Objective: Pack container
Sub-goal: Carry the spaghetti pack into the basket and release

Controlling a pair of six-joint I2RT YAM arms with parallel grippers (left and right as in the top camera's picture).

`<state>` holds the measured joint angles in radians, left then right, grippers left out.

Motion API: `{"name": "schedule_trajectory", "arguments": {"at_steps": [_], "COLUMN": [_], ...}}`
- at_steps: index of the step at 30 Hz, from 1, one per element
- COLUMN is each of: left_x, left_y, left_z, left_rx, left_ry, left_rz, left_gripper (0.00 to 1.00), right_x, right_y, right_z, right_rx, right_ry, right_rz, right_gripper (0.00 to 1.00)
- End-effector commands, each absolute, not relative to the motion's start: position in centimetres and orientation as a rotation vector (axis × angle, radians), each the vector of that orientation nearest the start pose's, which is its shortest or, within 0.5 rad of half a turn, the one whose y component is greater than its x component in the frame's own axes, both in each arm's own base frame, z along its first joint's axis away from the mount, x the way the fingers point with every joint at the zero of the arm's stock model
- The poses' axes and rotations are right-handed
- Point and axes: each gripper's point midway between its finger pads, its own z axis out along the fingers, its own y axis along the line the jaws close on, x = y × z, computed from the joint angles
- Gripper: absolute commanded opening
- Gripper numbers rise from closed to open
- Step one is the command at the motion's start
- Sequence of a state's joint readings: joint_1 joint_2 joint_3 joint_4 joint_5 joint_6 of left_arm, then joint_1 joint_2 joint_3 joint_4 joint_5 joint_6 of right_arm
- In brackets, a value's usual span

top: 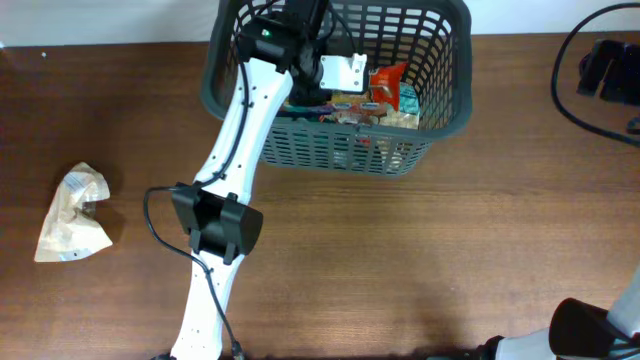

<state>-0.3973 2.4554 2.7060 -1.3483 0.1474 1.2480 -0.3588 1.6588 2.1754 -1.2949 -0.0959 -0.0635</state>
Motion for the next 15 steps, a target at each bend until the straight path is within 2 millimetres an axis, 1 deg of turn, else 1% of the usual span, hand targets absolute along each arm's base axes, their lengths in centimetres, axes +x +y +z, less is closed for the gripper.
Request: {"name": "schedule_trajectory", "arguments": {"at_steps": [1,2,3,4,6,8,9,11,14,15], "left_x": [50.6,50.6,50.5,50.5,50.2,49.7,49.5,49.2,48.1,47.6], "left_y": [-24.0,-24.0,-24.0,-23.9,-23.7,-23.1,-22.5,-20.8,-16.5,-15.3], "left_z": [20.6,21.3,22.1,23.1,25.4,28.1,29.8,32.9,37.9,39.1], "left_rx": [-2.671,-2.655,-2.641,-2.635,-2.631,-2.600,-2.550,-2.415,-2.185,-2.141], "left_ry": [-2.528,-2.569,-2.609,-2.643,-2.710,-2.812,-2.900,-3.077,-3.315,-3.362], "left_rz": [-0.164,-0.164,-0.167,-0.175,-0.195,-0.215,-0.241,-0.316,-0.485,-0.520], "left_gripper": [0.45,0.58,0.65,0.68,0.70,0.72,0.72,0.72,0.72,0.72], "right_x": [38.2,38.2,38.2,38.2,38.2,38.2,38.2,38.2,38.2,38.2], "right_y": [-12.6,-12.6,-12.6,-12.6,-12.6,-12.6,-12.6,-12.6,-12.6,-12.6], "right_z": [37.7,37.7,37.7,37.6,37.7,37.6,37.6,37.7,37.7,37.6], "right_rx": [0.302,0.302,0.302,0.302,0.302,0.302,0.302,0.302,0.302,0.302], "right_ry": [2.329,2.329,2.329,2.329,2.329,2.329,2.329,2.329,2.329,2.329], "right_rz": [-0.090,-0.090,-0.090,-0.090,-0.090,-0.090,-0.090,-0.090,-0.090,-0.090], "right_gripper": [0.99,0.99,0.99,0.99,0.99,0.99,0.99,0.99,0.99,0.99]}}
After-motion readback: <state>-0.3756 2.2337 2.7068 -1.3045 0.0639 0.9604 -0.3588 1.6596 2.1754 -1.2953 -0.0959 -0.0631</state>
